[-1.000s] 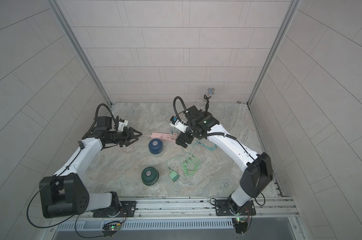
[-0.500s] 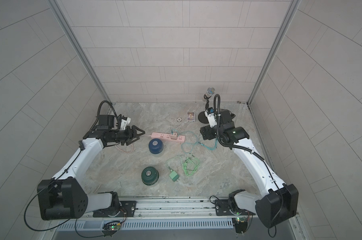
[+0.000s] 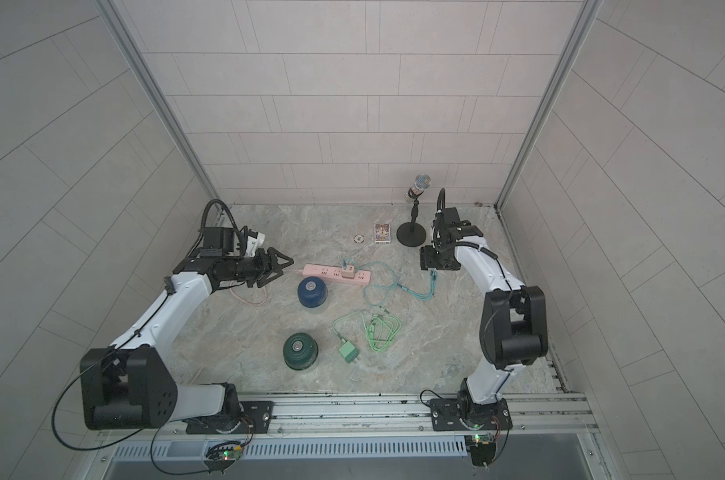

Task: Charge the cordless meat grinders
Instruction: Pick up the charging cable from the center of the board.

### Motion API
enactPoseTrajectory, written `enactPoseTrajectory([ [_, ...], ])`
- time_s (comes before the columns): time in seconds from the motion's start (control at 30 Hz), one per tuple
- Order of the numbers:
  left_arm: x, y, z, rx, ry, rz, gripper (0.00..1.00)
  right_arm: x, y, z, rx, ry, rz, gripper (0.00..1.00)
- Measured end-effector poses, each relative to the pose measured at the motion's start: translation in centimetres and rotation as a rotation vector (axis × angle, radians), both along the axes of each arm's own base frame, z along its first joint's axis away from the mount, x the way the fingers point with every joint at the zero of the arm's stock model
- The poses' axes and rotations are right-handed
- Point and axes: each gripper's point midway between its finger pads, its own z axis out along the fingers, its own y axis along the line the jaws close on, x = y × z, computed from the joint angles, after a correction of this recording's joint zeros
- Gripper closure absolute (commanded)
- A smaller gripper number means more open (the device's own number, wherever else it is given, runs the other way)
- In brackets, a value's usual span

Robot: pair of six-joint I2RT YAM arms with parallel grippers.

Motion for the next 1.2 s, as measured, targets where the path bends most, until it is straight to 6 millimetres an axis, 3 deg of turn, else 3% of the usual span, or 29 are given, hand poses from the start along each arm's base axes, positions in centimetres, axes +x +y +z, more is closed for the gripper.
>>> enactPoseTrajectory([
  [0.17,0.1,0.0,-0.5,-0.005,0.018,0.002,0.35,0.6,-0.6,-3.7,-0.037,0.096,-0.035,0.39],
  [0.3,0.2,-0.1,-0.8,-0.007,0.030,0.001,0.36,0.8,-0.9,-5.5,-0.051,0.139,-0.054,0.45],
  [0.8,0.7,-0.2,-1.7,-0.020,0.053,-0.005,0.37,0.0,-1.5,-8.2,-0.081,0.213,-0.115,0.57],
  [0.93,0.7,-0.3,-1.8,-0.022,0.056,-0.007,0.37,-0.7,-1.6,-9.4,-0.087,0.254,-0.120,0.66],
  [1.2,1.0,-0.4,-1.2,-0.032,0.044,-0.013,0.37,-1.3,-1.7,-9.5,-0.094,0.276,-0.110,0.82],
])
